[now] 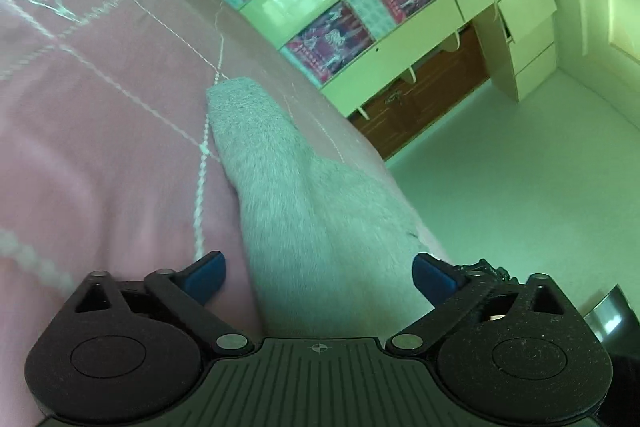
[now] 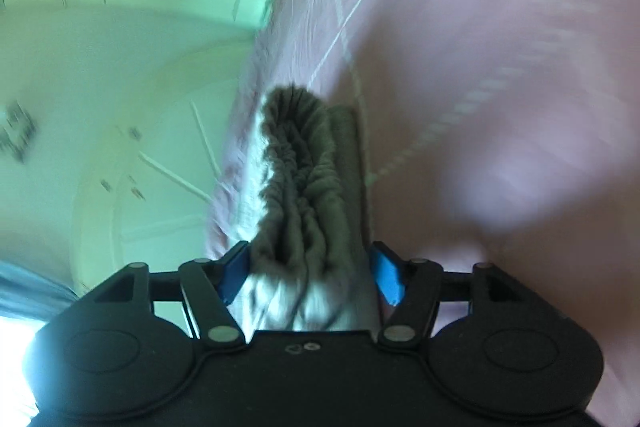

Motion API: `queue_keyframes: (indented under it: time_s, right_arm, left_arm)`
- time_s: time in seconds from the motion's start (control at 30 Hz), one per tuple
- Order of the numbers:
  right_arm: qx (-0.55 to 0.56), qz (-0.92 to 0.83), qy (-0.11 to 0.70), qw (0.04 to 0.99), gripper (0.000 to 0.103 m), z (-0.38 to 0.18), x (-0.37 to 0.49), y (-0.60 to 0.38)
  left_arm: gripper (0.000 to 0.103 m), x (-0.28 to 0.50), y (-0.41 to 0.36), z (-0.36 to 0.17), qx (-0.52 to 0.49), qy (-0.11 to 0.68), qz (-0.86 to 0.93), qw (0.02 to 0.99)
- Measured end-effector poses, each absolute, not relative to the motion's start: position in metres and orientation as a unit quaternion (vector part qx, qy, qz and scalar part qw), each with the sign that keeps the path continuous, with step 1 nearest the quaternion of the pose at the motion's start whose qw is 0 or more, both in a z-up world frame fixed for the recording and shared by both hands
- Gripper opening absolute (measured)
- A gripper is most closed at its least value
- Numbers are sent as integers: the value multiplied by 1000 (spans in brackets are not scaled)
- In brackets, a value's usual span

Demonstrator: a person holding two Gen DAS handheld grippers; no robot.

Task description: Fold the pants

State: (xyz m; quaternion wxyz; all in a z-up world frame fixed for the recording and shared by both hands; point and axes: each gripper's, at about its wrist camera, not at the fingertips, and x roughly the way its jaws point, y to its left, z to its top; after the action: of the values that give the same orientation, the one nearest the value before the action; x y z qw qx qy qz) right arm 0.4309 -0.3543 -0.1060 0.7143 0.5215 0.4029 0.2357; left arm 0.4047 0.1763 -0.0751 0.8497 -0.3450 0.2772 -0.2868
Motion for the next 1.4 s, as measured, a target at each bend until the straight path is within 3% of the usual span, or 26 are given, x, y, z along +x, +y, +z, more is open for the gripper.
queue_keyframes:
  time_s: [0.13,0.57,0.8,0.9,1.07,1.17,1.4]
  right_arm:
    - [556,232,360,712,72,-104,370,-382]
    - [551,223,338,730,72,-94,229,-358]
    - [429,225,373,792,73,-75,185,-317]
    - [415,227,369,800,79,-71,169,-309]
    - [400,214,358,816,82,-63,146,-297]
    - [362,220,350,835,97,-52,128,-282]
    - [279,215,325,877,97,-36,85,-245]
  left_arm:
    - [103,341,196,-75,-345,261,-241,869]
    - [103,206,163,-74,-292,243,-145,914]
    - [103,152,141,-69,-262,250,-120,924]
    - [103,134,128,-67,-243,254,-116,929]
    - [103,115,107,-57,-228,262,-125,929]
    - [103,103,87,-53,-196,267,-130,935]
    - [103,73,53,-38,-141,261,-132,946]
